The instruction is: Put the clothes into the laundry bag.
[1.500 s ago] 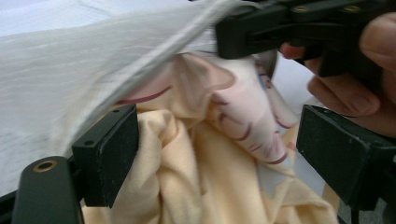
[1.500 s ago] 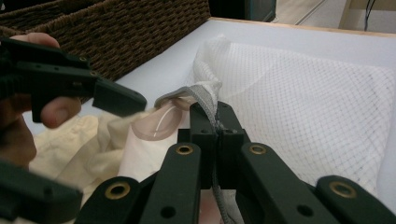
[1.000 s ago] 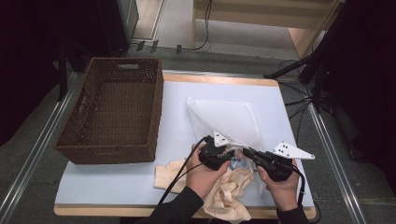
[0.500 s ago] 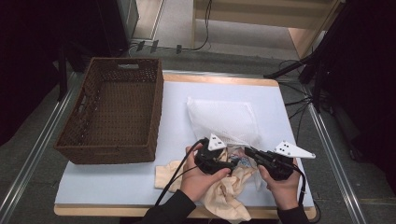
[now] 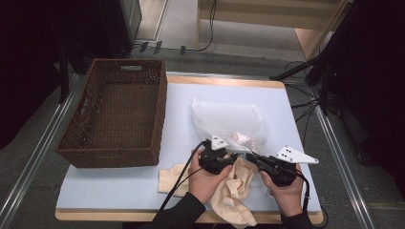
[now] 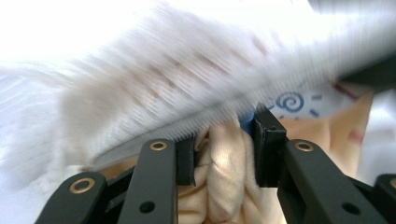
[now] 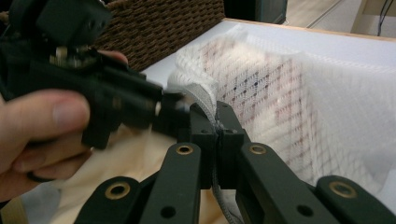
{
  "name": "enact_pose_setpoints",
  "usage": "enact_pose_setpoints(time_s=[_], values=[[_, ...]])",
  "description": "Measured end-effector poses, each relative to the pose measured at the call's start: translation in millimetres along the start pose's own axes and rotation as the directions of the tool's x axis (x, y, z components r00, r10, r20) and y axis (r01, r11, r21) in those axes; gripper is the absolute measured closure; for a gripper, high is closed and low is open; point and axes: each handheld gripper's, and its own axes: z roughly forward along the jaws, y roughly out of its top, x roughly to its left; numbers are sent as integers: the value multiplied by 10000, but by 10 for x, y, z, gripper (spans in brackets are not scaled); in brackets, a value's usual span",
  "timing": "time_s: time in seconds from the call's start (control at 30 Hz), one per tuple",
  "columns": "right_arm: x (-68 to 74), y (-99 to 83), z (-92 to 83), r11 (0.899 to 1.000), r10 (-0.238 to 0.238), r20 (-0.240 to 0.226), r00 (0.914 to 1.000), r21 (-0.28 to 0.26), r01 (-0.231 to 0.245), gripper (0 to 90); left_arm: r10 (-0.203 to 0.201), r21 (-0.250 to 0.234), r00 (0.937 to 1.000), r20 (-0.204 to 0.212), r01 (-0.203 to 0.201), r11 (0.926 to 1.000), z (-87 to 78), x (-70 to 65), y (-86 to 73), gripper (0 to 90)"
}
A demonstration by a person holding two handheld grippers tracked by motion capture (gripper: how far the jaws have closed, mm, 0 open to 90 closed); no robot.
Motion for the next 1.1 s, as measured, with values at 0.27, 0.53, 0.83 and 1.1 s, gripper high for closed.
enact_pose_setpoints(time_s=[0.27, 0.53, 0.83, 1.1], values=[[12, -31, 41, 9996, -106, 13, 9999, 243, 106, 888, 981, 837, 9945, -373, -947, 9920, 176, 26, -104, 453], [-47, -49, 38, 9997, -7, 243, 9997, 252, 1, 883, 1483, 433, 9849, 895, -1526, 9873, -278, -55, -192, 282], [-7, -46, 75, 9996, -77, 280, 9996, 271, 70, 884, 2028, 2168, 9783, 433, -2074, 9539, -47, -108, -371, 763], [43, -30, 69, 9997, -208, 128, 9997, 119, 207, 884, 1852, 357, 9824, 225, -1859, 9819, -12, -157, -82, 836]])
